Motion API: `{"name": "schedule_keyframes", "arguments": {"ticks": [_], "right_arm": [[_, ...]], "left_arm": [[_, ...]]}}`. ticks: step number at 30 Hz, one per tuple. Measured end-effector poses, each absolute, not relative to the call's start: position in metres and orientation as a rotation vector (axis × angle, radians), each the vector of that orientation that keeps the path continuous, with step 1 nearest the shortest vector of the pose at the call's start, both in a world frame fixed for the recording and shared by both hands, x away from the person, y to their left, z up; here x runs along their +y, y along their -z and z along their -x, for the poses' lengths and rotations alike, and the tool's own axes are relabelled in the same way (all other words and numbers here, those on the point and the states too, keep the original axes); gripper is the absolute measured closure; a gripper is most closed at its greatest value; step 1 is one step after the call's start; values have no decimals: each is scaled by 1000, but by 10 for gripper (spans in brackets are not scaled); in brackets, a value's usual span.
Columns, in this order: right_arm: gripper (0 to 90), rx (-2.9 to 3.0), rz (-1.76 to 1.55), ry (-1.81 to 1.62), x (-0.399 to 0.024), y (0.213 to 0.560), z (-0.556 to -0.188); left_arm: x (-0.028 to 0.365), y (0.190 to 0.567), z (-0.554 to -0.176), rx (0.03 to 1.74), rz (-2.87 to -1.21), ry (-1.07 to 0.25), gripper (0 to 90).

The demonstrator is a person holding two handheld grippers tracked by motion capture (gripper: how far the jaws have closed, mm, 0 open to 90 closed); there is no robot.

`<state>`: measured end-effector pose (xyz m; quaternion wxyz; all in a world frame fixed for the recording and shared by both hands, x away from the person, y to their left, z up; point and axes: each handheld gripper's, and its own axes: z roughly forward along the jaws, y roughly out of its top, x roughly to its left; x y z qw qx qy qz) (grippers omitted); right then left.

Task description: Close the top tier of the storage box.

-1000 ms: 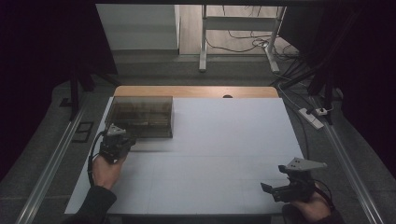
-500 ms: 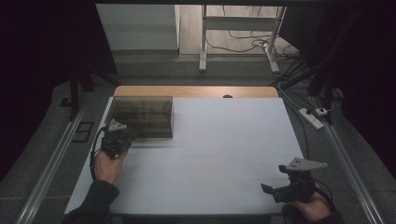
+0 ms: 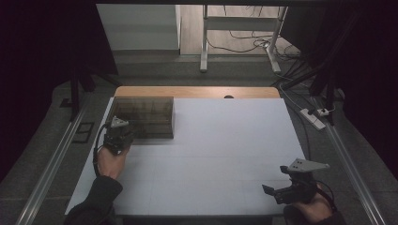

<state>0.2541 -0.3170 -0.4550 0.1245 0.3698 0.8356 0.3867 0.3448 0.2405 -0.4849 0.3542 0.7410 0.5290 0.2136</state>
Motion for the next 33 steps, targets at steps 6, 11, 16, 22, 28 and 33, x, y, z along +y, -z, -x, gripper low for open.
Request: {"name": "schedule_keyframes", "arguments": {"ticks": [6, 11, 16, 22, 28, 33], "right_arm": [[0, 2436, -1079, -1125, -317, 455, -254], [0, 2433, -1087, -1120, -317, 455, -255], [0, 2433, -1086, -1119, -317, 455, -255], [0, 2430, -1087, -1121, -317, 455, -254], [0, 2427, -1088, -1126, -318, 455, -254], [0, 2426, -1084, -1124, -317, 455, -254]], "left_arm": [[239, 485, -350, 1370, -1919, -560, 893], [237, 484, -352, 1358, -1917, -571, 893], [239, 483, -353, 1357, -1903, -564, 896], [238, 483, -352, 1359, -1902, -551, 895], [236, 481, -349, 1349, -1904, -527, 867], [233, 478, -345, 1329, -1912, -516, 764]]}}
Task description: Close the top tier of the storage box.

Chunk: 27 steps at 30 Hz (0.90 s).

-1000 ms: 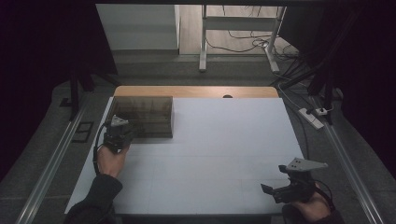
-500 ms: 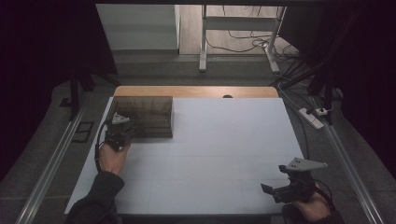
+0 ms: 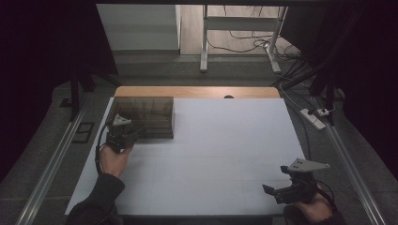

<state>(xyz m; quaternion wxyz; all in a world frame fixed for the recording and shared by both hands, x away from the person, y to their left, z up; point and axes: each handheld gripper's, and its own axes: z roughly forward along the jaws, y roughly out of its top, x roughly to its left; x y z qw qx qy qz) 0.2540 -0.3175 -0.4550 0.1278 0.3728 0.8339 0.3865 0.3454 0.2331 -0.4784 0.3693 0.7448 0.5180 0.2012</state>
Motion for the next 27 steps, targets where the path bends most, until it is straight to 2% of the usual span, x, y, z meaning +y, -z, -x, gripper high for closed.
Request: {"name": "schedule_keyframes", "arguments": {"ticks": [11, 24, 27], "right_arm": [[0, 2427, -1081, -1126, -317, 455, -254], [0, 2425, -1077, -1127, -317, 455, -253], [0, 2425, -1077, -1125, -317, 455, -253]], "left_arm": [[226, 478, -337, 1294, -1955, -467, 518], [222, 481, -333, 1262, -1982, -378, 325], [221, 480, -331, 1252, -1974, -363, 247]]}}
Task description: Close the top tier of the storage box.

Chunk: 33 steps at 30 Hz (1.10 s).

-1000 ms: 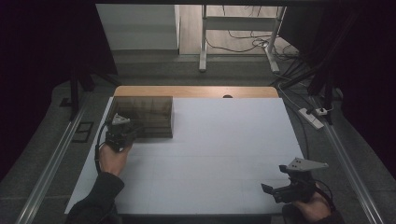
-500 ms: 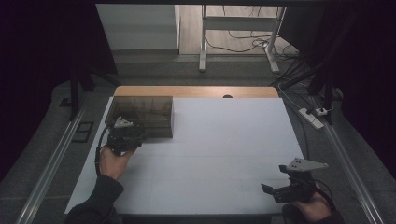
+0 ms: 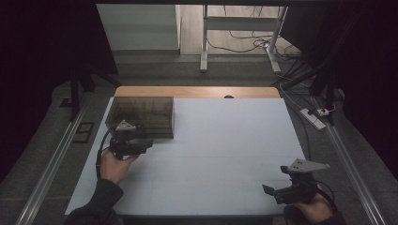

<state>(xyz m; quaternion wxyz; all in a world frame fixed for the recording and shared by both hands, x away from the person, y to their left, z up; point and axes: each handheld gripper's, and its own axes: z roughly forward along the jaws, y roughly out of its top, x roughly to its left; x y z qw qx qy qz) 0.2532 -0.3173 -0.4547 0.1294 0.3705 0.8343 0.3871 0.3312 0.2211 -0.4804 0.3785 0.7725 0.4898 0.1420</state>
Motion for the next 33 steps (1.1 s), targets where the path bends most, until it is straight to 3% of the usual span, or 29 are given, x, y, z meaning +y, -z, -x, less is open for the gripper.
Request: {"name": "schedule_keyframes", "arguments": {"ticks": [9, 18, 33], "right_arm": [[0, 2424, -1076, -1125, -317, 455, -253], [0, 2422, -1077, -1127, -318, 454, -252], [0, 2415, -1067, -1126, -317, 454, -251]], "left_arm": [[214, 478, -327, 1213, -1982, -312, 80], [209, 476, -320, 1169, -1994, -298, 0], [212, 476, -305, 1090, -1940, -260, 0]]}}
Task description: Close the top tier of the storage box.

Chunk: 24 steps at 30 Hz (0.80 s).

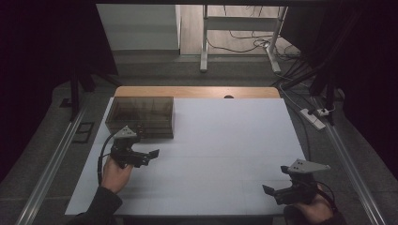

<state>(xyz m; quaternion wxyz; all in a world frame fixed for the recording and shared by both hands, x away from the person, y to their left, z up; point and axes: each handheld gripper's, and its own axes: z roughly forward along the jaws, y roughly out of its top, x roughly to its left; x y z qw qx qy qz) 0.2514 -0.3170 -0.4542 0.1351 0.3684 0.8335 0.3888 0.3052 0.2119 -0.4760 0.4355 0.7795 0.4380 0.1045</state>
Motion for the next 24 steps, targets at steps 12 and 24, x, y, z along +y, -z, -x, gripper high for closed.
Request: {"name": "schedule_keyframes", "arguments": {"ticks": [12, 24], "right_arm": [[0, 2416, -1070, -1139, -318, 454, -251], [0, 2419, -1069, -1137, -318, 454, -252]], "left_arm": [[210, 476, -293, 1045, -1940, -241, 0], [215, 478, -283, 1012, -1933, -147, 0]]}}
